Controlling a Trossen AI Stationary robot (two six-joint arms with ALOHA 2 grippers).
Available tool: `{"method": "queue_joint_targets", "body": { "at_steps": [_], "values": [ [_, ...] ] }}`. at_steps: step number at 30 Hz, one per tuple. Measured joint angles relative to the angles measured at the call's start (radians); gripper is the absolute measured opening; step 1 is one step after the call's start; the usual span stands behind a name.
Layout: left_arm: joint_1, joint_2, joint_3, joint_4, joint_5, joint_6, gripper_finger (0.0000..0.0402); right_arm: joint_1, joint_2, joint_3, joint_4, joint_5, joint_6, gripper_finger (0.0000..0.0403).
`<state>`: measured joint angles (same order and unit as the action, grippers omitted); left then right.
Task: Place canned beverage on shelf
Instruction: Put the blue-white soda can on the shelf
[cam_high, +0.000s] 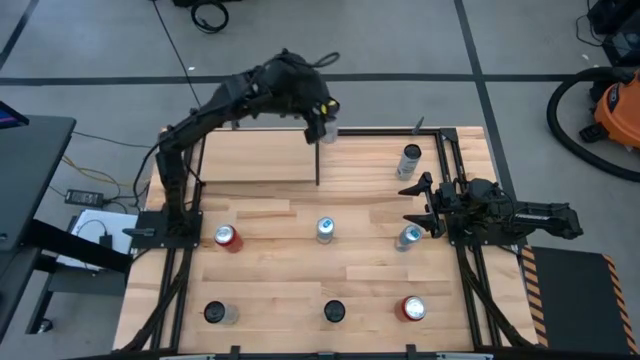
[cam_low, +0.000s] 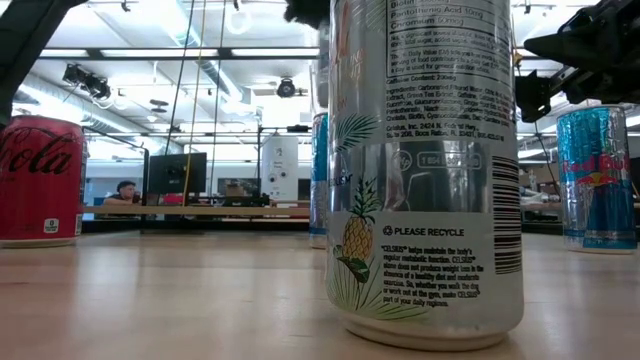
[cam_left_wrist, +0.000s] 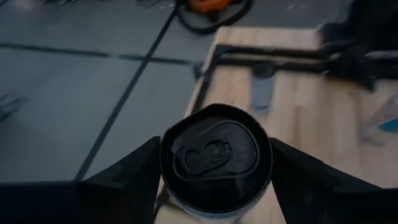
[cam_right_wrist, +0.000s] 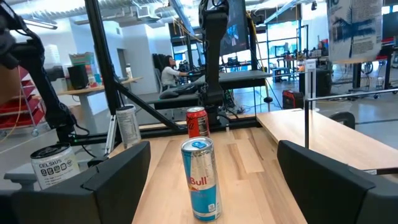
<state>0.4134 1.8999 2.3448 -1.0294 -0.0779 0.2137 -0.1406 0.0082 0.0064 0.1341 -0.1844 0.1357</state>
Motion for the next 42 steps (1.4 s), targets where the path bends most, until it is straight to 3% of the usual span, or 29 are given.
{"method": "queue_joint_targets", "body": {
  "at_steps": [18, 28, 32, 42],
  "values": [
    [0.205, -0.07, -0.013, -0.276, 0.003, -0.027, 0.0255, 0.0, 0.0, 0.0, 0.001, 0.0, 0.0, 0.0361],
    [0.248, -0.07, -0.046, -0.347, 0.004, -0.027, 0.0255, 0.0, 0.0, 0.0, 0.002, 0.0, 0.0, 0.0361],
    [0.258, -0.102, -0.14, -0.326, 0.03, -0.027, 0.0255, 0.0, 0.0, 0.0, 0.003, 0.0, 0.0, 0.0361],
    [0.269, -0.254, -0.539, -0.168, 0.045, -0.019, 0.0254, 0.0, 0.0, 0.0, 0.003, 0.0, 0.0, 0.0361]
  ]
}}
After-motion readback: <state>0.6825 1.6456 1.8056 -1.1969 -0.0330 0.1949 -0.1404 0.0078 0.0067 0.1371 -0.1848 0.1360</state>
